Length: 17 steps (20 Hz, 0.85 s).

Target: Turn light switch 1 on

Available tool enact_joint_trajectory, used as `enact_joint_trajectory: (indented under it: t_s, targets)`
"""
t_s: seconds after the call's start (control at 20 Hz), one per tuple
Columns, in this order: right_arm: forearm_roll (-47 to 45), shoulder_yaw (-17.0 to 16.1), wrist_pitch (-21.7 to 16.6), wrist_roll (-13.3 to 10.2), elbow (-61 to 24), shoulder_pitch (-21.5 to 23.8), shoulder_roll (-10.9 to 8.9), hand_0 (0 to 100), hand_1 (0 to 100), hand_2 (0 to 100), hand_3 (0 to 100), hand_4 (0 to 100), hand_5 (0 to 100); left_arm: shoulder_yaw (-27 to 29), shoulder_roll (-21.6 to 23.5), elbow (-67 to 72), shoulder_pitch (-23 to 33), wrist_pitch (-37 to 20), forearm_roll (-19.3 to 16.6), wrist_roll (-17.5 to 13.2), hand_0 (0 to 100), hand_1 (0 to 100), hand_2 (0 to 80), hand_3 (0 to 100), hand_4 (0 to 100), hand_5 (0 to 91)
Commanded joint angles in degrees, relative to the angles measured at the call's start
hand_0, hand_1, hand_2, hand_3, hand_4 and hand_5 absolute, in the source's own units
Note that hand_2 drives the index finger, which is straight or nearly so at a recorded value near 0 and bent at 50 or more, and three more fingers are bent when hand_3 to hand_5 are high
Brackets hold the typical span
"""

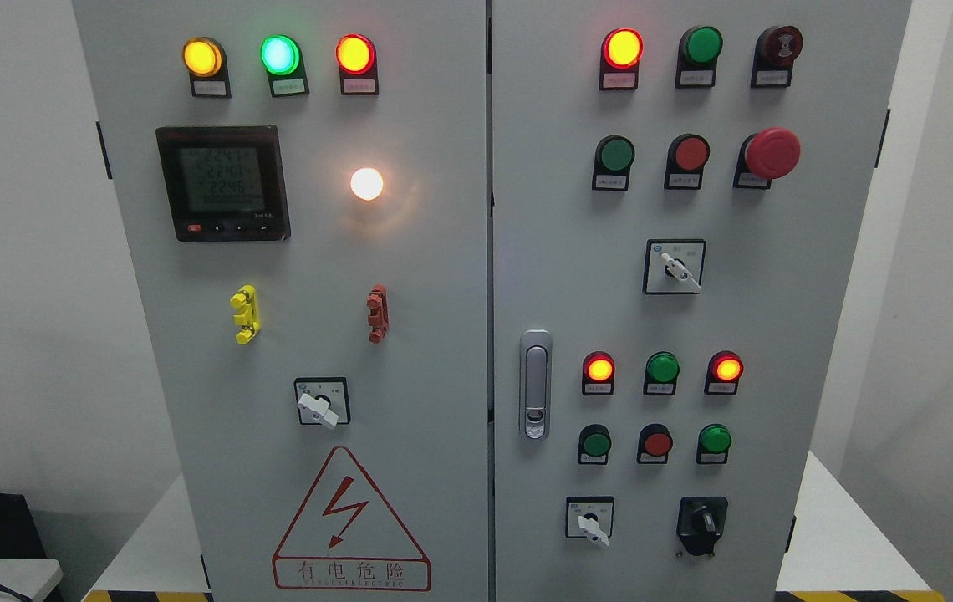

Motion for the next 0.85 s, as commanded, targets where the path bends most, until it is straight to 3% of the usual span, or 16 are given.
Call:
enact_joint_trajectory:
  t_s: [0.0,0.15,0.25,0.5,0.8]
  targets:
    - [-1.0,0.0,0.0,0.0,0.0,0.0,0.00,12,39,0,0,0,0,-21.1,2.3,19.8,-5.6,4.4,-0.4,0.1,51,0,0.0,0,0,11.6]
    - [-1.0,0.0,0.0,0.0,0.0,0.0,0.00,12,39,0,0,0,0,-32.3,1.8,21.6,-7.1,6.0,-0.4,3.1,51,0,0.0,0,0,11.3]
    - [-1.0,0.0,0.0,0.0,0.0,0.0,0.00,12,39,0,0,0,0,-35.2,0.9,22.9,-8.0,6.1,-0.4,5.8,51,0,0.0,0,0,12.0]
    - [-1.0,0.0,0.0,0.0,0.0,0.0,0.00,12,39,0,0,0,0,-36.8,-0.1,23.5,-8.5,8.0,-2.8,7.0,49,0,0.0,0,0,11.5]
    - [-1.1,0.0,0.0,0.0,0.0,0.0,0.00,12,39,0,0,0,0,-35.5,-0.3,23.4,-8.5,8.0,-1.9,7.4,48,0,0.0,0,0,7.1]
